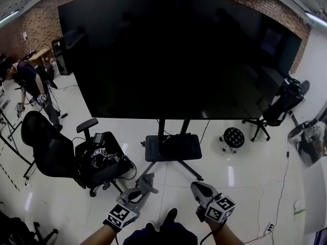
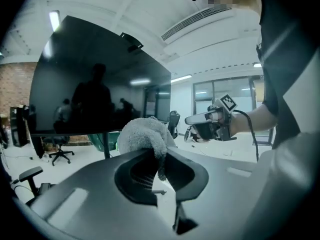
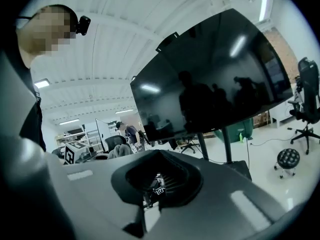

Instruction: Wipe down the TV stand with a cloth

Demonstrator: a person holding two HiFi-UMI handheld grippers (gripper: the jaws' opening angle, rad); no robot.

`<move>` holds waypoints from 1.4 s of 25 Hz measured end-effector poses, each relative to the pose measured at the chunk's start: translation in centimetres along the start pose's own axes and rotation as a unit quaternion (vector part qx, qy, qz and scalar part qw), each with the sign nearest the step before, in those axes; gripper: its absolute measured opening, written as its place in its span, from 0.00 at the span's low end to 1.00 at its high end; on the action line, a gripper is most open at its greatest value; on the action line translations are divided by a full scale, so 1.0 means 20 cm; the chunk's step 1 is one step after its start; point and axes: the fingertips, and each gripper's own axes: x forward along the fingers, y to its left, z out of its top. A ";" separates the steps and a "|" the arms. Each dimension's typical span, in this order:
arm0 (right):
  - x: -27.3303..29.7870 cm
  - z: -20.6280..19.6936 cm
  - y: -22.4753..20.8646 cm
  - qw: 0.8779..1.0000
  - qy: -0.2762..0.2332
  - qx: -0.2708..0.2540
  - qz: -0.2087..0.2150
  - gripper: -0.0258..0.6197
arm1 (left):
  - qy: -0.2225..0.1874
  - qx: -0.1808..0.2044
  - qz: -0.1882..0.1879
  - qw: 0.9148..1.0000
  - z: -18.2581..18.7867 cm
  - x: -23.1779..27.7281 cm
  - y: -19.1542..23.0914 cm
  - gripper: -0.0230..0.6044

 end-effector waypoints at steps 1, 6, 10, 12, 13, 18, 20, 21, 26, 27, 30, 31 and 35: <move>-0.06 0.00 0.03 1.000 -0.001 -0.001 -0.002 0.04 | -0.003 -0.001 0.001 1.000 0.02 -0.04 -0.04 0.08; -0.31 -0.03 0.12 1.000 -0.003 -0.010 0.002 0.04 | -0.008 -0.004 0.006 1.000 0.06 -0.15 -0.23 0.08; -0.47 -0.07 0.15 1.000 0.005 -0.008 0.021 0.04 | -0.020 -0.006 0.025 0.999 0.10 -0.17 -0.39 0.08; -0.54 -0.08 0.20 0.999 0.015 -0.014 0.037 0.04 | -0.034 -0.021 0.038 0.998 0.13 -0.19 -0.48 0.08; -0.57 -0.09 0.22 0.999 0.019 -0.019 0.047 0.04 | -0.040 -0.027 0.042 0.998 0.14 -0.19 -0.53 0.08; -0.75 -0.13 0.31 0.995 0.031 -0.040 0.084 0.04 | -0.038 -0.030 0.048 0.998 0.13 -0.20 -0.80 0.08; -0.79 -0.17 0.34 0.994 0.037 -0.046 0.091 0.04 | -0.043 -0.030 0.050 0.997 0.14 -0.22 -0.87 0.08; -0.80 -0.18 0.36 0.994 0.037 -0.047 0.091 0.04 | -0.044 -0.029 0.051 0.997 0.13 -0.24 -0.89 0.08; -0.87 -0.20 0.44 0.994 0.026 -0.046 0.092 0.04 | -0.043 -0.021 0.050 0.998 0.11 -0.32 -0.97 0.08; -0.88 -0.20 0.45 0.994 0.025 -0.047 0.092 0.04 | -0.045 -0.020 0.050 0.998 0.12 -0.33 -0.98 0.08; -0.91 -0.21 0.50 0.994 0.027 -0.051 0.089 0.04 | -0.050 -0.015 0.049 0.997 0.13 -0.38 -0.99 0.08; -0.91 -0.21 0.51 0.994 0.027 -0.054 0.088 0.04 | -0.052 -0.012 0.049 0.997 0.15 -0.40 -0.99 0.09; -0.91 -0.19 0.54 0.995 0.018 -0.053 0.084 0.04 | -0.050 -0.011 0.046 0.998 0.14 -0.46 -0.99 0.08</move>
